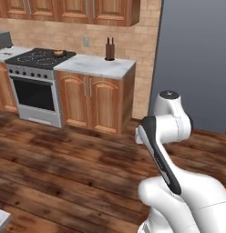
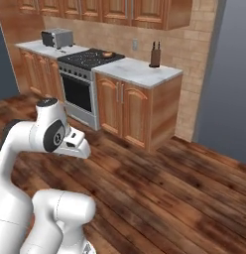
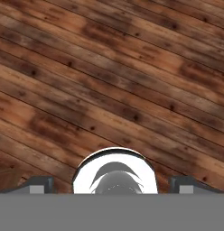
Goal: Place the cold items (potato and lemon) from the fridge in one tupperware on the dining counter. Place the warm items (hot dog and kebab skewer) in the stove area in another tupperware.
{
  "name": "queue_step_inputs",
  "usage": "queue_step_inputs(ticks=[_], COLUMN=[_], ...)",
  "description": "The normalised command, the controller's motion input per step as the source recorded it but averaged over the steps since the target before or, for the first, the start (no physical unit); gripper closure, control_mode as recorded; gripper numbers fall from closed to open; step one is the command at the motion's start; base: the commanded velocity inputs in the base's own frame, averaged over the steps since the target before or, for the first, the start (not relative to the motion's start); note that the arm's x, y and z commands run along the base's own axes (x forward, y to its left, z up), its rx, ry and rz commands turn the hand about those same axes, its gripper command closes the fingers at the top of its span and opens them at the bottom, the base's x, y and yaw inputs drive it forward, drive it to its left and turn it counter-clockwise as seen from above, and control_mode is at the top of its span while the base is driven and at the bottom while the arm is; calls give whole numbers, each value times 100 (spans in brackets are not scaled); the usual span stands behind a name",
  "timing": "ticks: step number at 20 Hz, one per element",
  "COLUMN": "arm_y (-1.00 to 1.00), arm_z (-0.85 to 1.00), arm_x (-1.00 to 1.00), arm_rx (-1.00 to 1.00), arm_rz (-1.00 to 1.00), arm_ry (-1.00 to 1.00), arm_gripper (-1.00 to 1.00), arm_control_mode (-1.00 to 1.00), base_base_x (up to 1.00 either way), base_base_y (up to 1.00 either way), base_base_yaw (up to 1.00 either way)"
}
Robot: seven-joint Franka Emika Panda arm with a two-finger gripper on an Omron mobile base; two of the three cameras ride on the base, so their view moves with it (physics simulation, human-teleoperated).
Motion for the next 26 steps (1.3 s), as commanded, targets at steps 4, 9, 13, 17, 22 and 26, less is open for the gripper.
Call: queue_step_inputs(ticks=[4, 9, 13, 17, 22, 26], arm_y=[0, 0, 0, 0, 0, 0], arm_z=[0, 0, 0, 0, 0, 0], arm_x=[0, 0, 0, 0, 0, 0], arm_rx=[0, 0, 0, 0, 0, 0], arm_rz=[0, 0, 0, 0, 0, 0], arm_ry=[0, 0, 0, 0, 0, 0], arm_gripper=[-100, -100, -100, -100, -100, -100], arm_control_mode=[100, 100, 100, 100, 100, 100], base_base_x=[100, 97, 92, 100, 89, 100], base_base_y=[-18, -18, -1, 42, 94, 77], base_base_yaw=[-4, -14, -1, -15, -5, -10])
